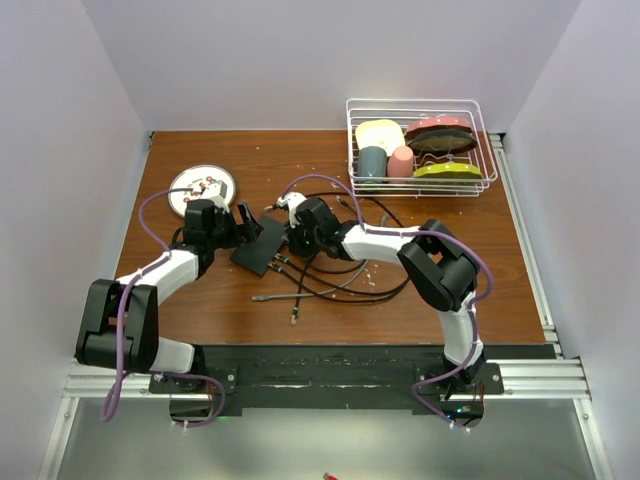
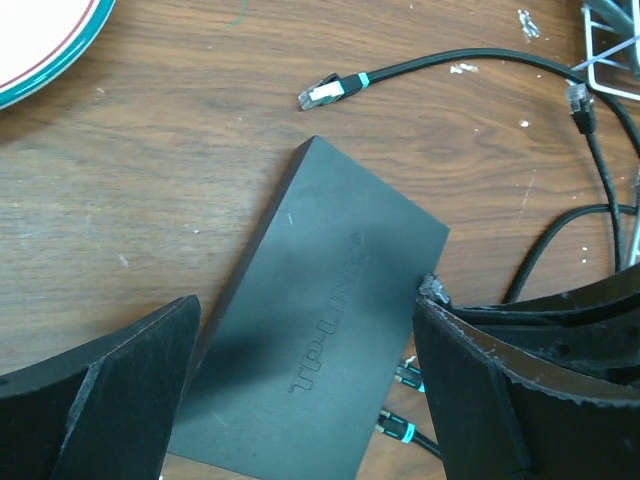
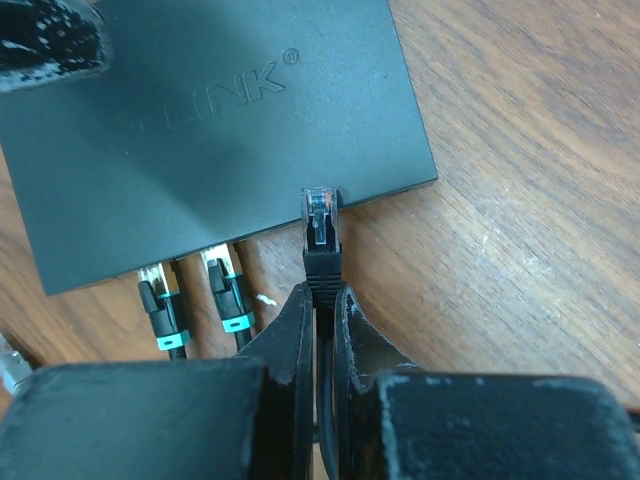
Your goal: Insert the plug into the switch port
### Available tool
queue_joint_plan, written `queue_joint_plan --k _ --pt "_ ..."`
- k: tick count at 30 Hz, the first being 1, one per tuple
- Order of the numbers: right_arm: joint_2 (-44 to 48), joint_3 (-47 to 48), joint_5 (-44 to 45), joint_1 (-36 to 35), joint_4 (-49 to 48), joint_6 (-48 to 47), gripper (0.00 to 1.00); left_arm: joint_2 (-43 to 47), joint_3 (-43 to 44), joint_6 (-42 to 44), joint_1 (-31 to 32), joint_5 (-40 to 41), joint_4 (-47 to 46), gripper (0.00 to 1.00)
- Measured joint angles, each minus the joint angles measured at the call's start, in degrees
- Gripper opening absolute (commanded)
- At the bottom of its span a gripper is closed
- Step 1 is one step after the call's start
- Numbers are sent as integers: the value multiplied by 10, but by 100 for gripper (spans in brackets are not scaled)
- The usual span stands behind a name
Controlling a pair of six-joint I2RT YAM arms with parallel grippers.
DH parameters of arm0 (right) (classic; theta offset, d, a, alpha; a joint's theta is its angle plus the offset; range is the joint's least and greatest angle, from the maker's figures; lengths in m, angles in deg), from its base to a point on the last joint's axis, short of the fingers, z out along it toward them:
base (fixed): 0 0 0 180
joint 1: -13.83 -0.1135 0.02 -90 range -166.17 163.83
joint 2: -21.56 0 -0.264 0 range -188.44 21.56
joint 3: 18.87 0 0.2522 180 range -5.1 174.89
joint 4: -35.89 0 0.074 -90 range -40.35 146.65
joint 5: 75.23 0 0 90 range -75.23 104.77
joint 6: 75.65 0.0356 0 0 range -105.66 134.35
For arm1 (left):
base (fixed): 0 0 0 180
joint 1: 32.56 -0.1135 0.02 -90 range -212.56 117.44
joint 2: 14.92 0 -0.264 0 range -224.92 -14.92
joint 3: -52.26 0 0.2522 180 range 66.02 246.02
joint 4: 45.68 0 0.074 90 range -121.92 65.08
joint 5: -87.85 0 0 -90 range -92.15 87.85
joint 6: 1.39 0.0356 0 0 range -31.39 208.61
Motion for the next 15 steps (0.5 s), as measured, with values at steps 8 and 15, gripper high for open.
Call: queue_joint_plan --k 8,15 --pt "5 10 17 0 69 3 0 -18 -5 6 -4 3 -23 91" --pt "43 -19 24 0 126 4 0 -37 -8 7 -5 2 -30 91"
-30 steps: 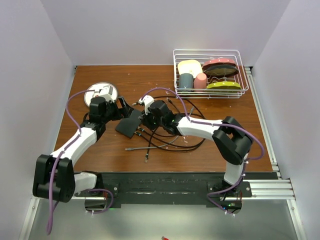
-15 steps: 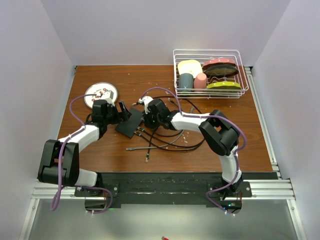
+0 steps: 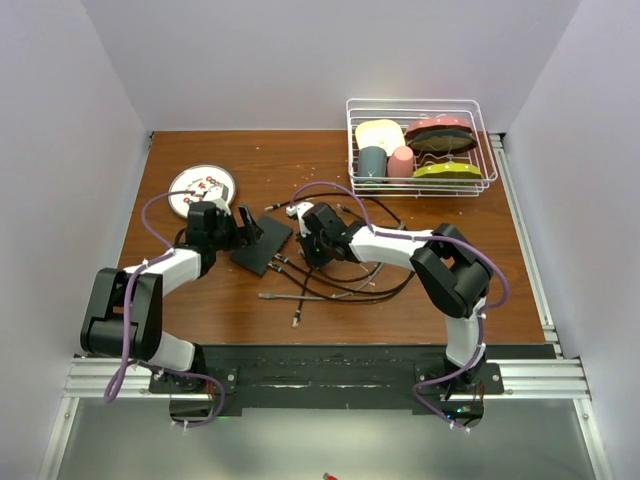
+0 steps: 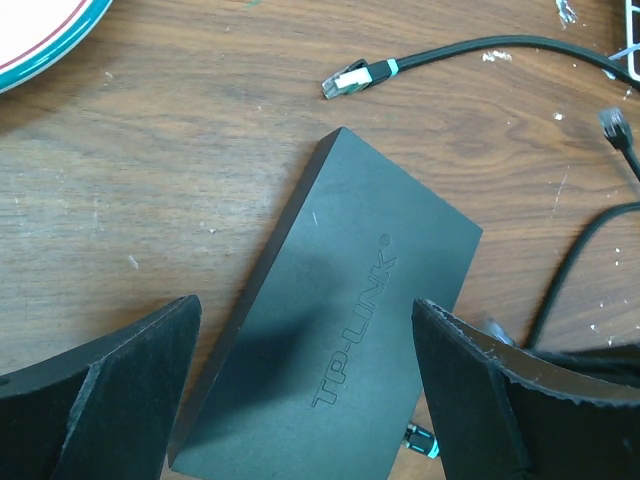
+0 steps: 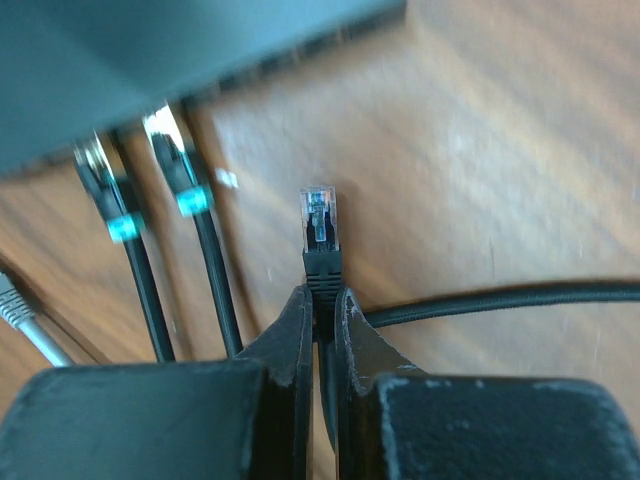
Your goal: Insert the plug into the switch port
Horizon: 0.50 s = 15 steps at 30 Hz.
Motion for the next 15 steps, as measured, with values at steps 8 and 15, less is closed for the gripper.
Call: queue_joint_plan --k 8,15 --pt "17 -13 -1 0 26 -5 0 -48 8 2 -1 -10 -34 89" --pt "12 10 -11 0 37 -12 0 -85 11 5 -2 -50 -75 87"
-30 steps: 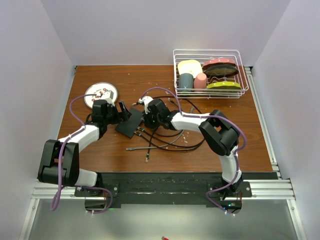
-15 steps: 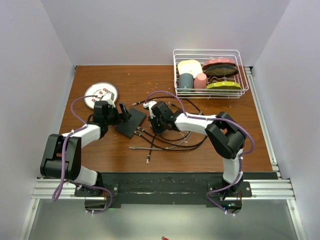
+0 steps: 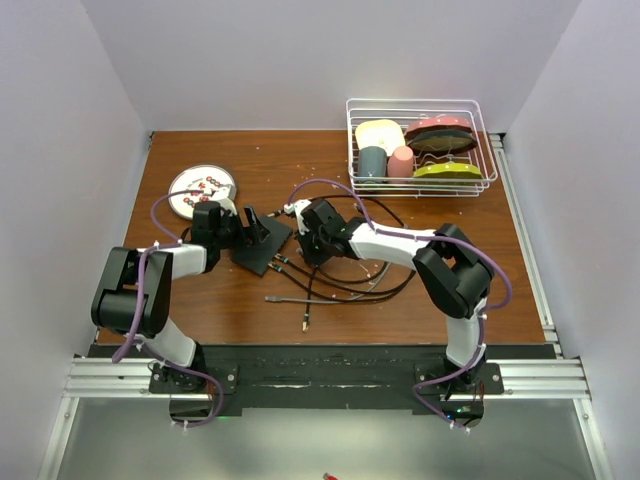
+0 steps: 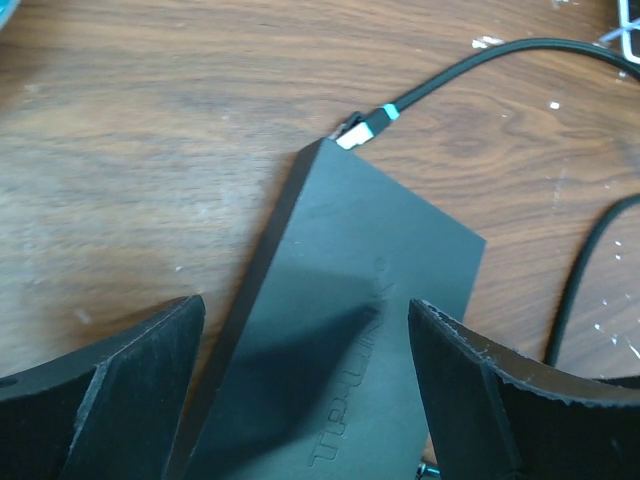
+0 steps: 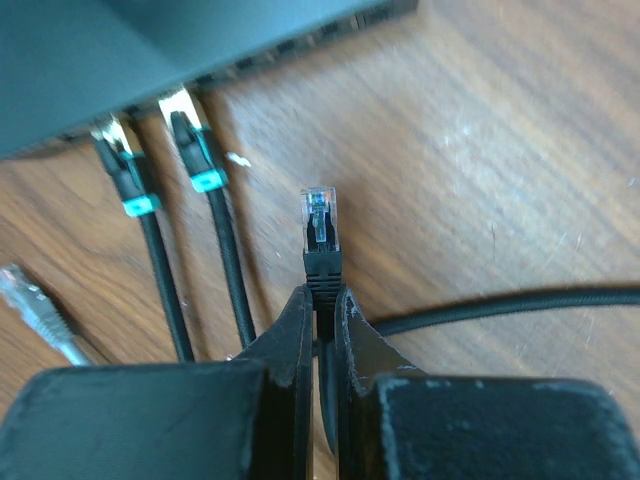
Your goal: Insert the plug into the switch port
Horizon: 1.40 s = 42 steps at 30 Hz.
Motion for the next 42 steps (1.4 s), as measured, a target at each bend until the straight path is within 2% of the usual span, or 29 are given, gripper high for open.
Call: queue_joint_plan --k 8,28,42 --pt "-23 39 -16 -2 -2 -6 0 -11 0 0 0 -33 -26 84" --pt "-82 97 -24 -12 3 -8 0 -17 0 8 0 -44 -30 78" --pt "-96 132 4 -15 50 -8 0 -18 0 9 -1 -48 -31 77"
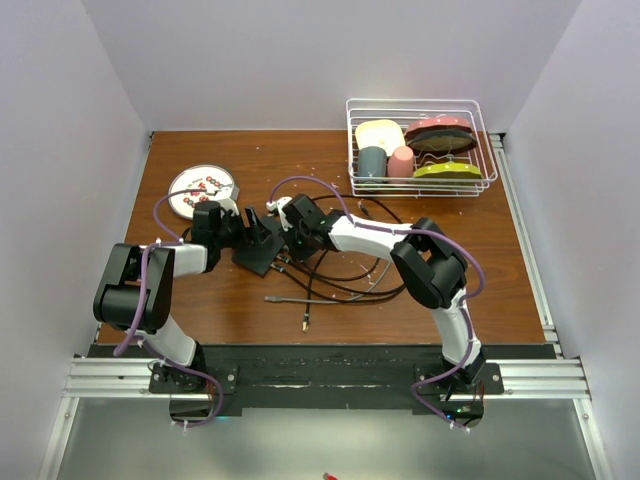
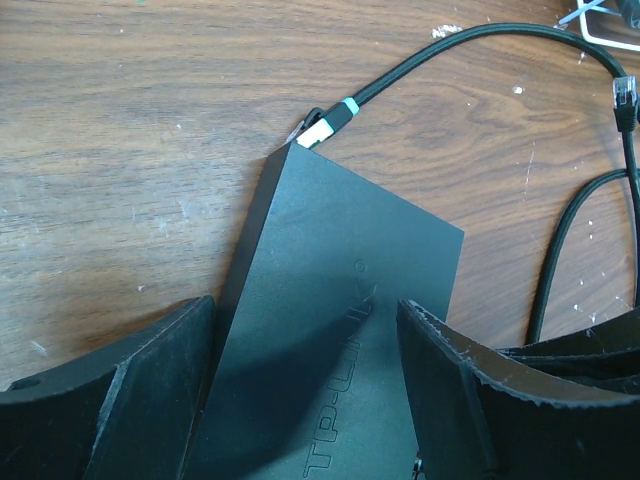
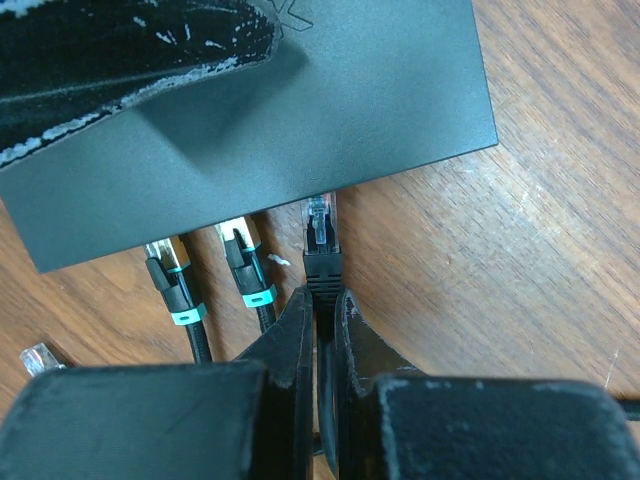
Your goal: Insert the plug into the switch port
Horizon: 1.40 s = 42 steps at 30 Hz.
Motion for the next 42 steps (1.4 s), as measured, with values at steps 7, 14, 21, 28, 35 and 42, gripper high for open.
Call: queue_joint_plan --k 7,14,21,28,35,42 --pt "-7 15 3 0 18 3 0 0 -1 0 0 0 -2 78" --pt "-9 21 16 -1 27 14 0 0 -2 0 0 -2 -5 78" --pt "-9 21 18 -1 27 20 0 0 -2 0 0 -5 -6 79" --pt "-6 18 18 -1 24 20 0 0 -2 0 0 -6 -6 79" --pt "-5 15 28 -1 21 20 0 0 -2 0 0 -6 -6 79" --pt "-5 15 24 -1 20 16 0 0 -3 0 0 -8 -8 79"
